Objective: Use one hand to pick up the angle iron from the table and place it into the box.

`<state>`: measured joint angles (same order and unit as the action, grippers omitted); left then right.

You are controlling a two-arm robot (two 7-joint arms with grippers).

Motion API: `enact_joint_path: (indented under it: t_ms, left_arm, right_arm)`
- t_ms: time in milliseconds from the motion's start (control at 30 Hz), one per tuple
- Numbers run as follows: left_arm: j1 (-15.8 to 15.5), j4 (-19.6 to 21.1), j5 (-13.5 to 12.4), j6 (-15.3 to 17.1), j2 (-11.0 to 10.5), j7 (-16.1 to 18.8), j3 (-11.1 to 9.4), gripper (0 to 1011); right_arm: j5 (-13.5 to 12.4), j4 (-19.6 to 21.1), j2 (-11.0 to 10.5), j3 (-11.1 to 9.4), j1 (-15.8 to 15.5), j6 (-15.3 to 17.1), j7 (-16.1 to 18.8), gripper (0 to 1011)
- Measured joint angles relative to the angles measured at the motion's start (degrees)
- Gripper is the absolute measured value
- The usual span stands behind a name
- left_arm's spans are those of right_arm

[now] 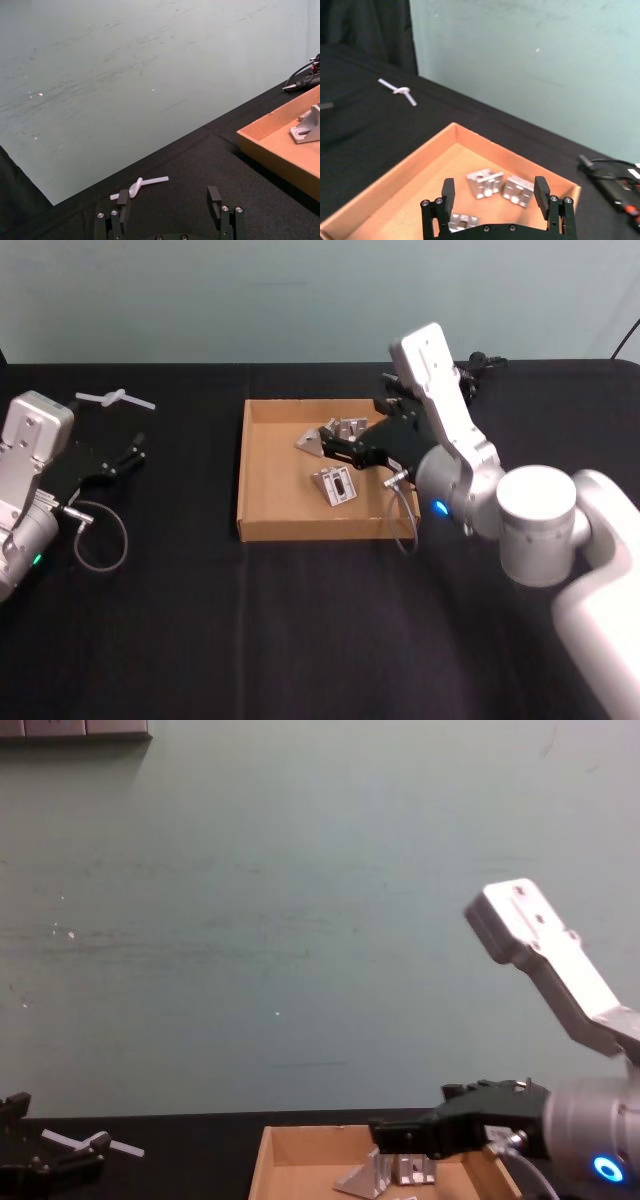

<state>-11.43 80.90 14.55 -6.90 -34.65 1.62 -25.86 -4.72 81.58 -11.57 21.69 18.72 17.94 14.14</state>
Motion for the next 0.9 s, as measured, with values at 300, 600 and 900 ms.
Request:
enact_joint_path:
  t_ms: [300, 600, 900]
  left_arm:
    - [0.0, 0.0, 0.0, 0.0, 0.0, 0.0, 0.0, 1005]
    - [0.0, 0.0, 0.0, 0.0, 0.0, 0.0, 0.0, 1005]
    - [0.0, 0.0, 0.0, 0.0, 0.0, 0.0, 0.0, 1005]
  right_arm:
    - [6.2, 1.1, -0.9, -0.5, -5.5, -12.9, -6.5, 1004]
    - [12.5, -2.4, 0.7, -1.3, -8.5, -24.6, -14.9, 1004]
    - [14.9, -4.1, 2.2, -2.5, -9.2, -27.6, -17.5, 1004]
